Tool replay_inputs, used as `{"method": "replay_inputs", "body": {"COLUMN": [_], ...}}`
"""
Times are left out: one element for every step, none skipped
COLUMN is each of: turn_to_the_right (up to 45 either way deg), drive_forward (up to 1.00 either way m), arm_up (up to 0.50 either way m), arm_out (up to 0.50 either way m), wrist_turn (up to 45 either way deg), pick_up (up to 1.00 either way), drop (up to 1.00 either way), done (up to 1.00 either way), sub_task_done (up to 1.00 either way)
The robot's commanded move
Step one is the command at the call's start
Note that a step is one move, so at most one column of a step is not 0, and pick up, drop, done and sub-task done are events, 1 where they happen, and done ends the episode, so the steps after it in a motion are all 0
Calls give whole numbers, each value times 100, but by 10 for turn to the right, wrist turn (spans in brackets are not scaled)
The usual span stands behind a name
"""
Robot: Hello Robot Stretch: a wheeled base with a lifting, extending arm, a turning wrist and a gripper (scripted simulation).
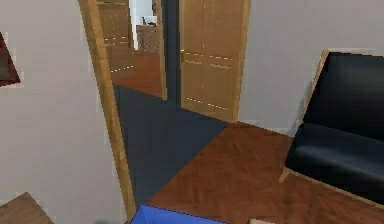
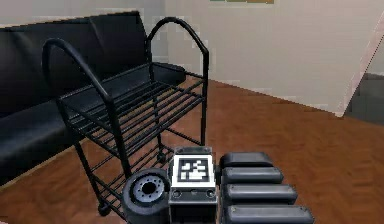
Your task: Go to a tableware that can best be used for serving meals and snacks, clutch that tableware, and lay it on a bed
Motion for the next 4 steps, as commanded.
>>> {"method": "replay_inputs", "body": {"turn_to_the_right": [330, 0, -180, 0], "drive_forward": [0, 25, 0, 35], "arm_up": [0, 0, 0, 0], "arm_out": [0, 0, 0, 0], "wrist_turn": [0, 0, 0, 0], "pick_up": [0, 0, 0, 0], "drop": [0, 0, 0, 0], "done": [0, 0, 0, 0], "sub_task_done": [0, 0, 0, 0]}}
